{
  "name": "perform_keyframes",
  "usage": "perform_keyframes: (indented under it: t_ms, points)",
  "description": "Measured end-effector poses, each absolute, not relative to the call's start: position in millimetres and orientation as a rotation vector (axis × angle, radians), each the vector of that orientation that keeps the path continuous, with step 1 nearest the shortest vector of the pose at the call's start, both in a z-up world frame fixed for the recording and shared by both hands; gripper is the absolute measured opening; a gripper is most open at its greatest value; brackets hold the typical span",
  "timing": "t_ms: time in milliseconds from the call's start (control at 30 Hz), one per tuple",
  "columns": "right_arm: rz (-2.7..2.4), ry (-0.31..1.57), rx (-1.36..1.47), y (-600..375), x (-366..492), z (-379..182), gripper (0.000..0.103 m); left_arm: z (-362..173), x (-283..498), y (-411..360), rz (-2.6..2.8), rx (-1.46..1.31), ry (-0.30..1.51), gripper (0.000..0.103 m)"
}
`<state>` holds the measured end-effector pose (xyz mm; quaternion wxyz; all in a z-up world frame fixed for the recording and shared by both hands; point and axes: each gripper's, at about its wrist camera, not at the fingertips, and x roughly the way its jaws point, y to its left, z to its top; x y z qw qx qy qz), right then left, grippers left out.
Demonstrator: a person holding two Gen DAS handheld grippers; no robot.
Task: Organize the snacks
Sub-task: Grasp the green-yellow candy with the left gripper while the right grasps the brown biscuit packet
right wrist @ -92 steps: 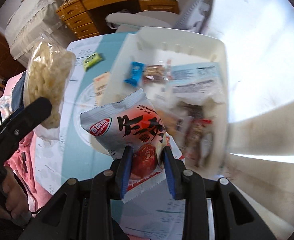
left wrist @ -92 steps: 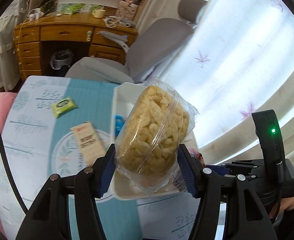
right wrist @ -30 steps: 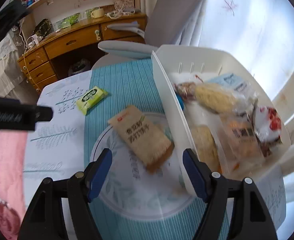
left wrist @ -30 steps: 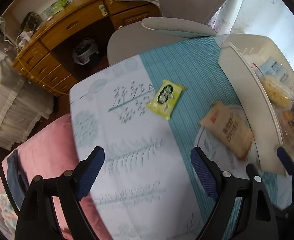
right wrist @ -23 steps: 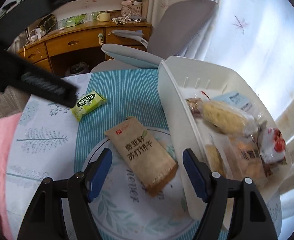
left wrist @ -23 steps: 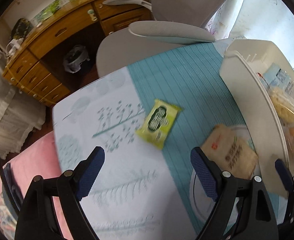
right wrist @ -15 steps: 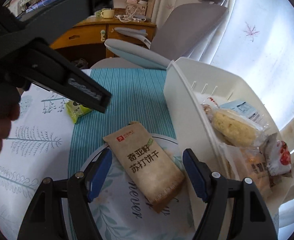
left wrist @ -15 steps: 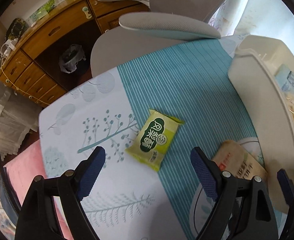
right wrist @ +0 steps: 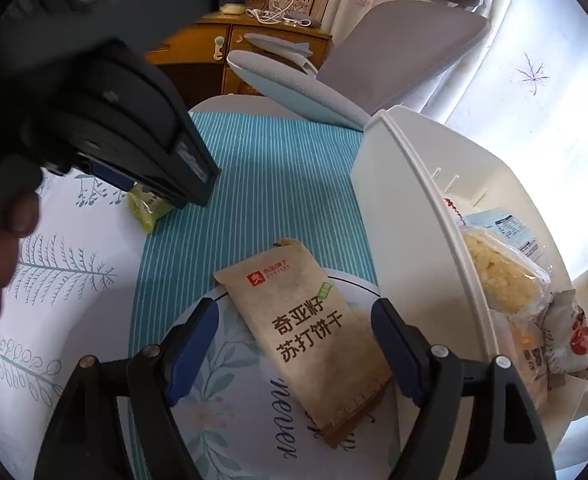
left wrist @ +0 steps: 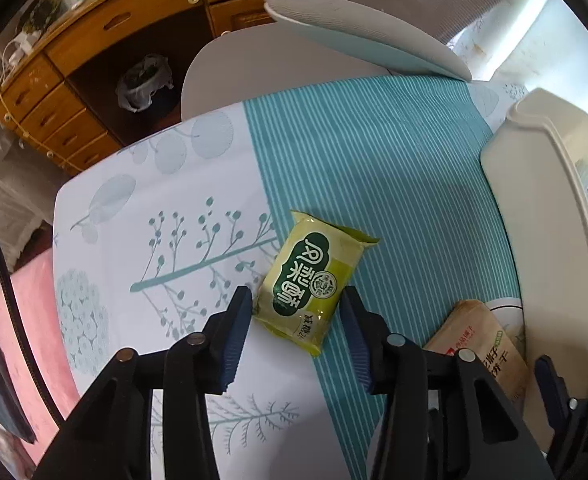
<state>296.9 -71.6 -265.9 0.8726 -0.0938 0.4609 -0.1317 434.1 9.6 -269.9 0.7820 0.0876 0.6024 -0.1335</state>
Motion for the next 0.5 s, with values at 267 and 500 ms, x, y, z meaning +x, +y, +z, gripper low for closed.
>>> perform_keyframes:
  t_ms: [267,500]
  points:
    - [-0.253,1.054,-0.221,-74,310,-277,0.079,-266,417,52,-0.262,0.105,1.344,0.038]
    - [-0.178,1.125,-0.199,-78,317,-282,0.079,-253,391,96,-0.232,0.006,1.352,0.038]
